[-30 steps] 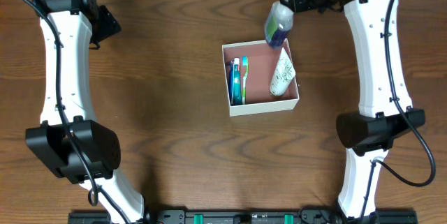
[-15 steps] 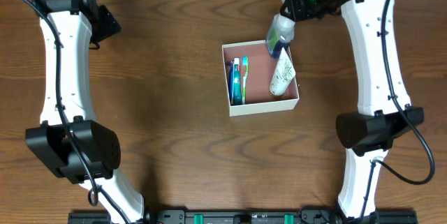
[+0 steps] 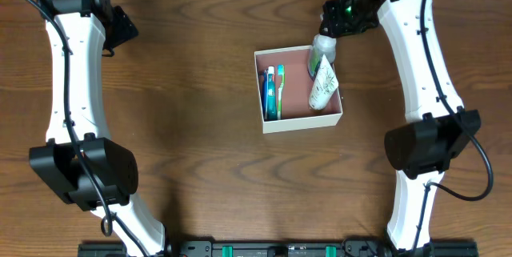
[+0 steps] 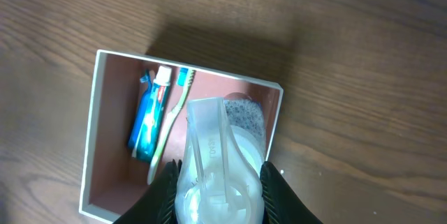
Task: Pack container
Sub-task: 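Lower the pump bottle into the box's back corner and open the right gripper, then move the right gripper right to the green soap bar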
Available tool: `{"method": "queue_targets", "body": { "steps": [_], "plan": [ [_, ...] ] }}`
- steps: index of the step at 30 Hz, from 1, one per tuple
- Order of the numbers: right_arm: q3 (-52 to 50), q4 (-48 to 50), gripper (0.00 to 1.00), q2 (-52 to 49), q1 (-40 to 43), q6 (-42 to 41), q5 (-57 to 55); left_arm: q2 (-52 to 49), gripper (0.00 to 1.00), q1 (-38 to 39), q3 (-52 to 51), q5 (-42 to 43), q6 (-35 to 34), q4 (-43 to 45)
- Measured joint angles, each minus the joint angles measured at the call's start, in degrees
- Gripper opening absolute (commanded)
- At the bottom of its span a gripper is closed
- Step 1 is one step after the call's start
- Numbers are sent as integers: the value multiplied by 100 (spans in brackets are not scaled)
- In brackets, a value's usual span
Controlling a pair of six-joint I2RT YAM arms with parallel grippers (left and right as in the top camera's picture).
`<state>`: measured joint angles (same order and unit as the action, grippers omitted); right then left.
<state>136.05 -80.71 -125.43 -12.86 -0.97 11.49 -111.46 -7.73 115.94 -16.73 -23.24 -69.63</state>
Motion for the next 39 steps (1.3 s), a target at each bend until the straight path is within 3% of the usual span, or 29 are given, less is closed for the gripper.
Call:
{"method": "queue_targets", "body": {
  "steps": [15, 19, 26, 39],
  "plan": [
    [-813, 634, 15, 0, -2, -4, -46, 0, 98, 0, 0, 0, -2, 0],
    [-887, 675, 22, 0, -4, -7, -57, 0, 98, 0, 0, 0, -2, -2],
    [-907, 778, 44, 0, -9, -28, -52, 0, 98, 0, 0, 0, -2, -2],
    [-907, 841, 52, 0, -9, -50, -90, 0, 98, 0, 0, 0, -2, -2]
  ]
}}
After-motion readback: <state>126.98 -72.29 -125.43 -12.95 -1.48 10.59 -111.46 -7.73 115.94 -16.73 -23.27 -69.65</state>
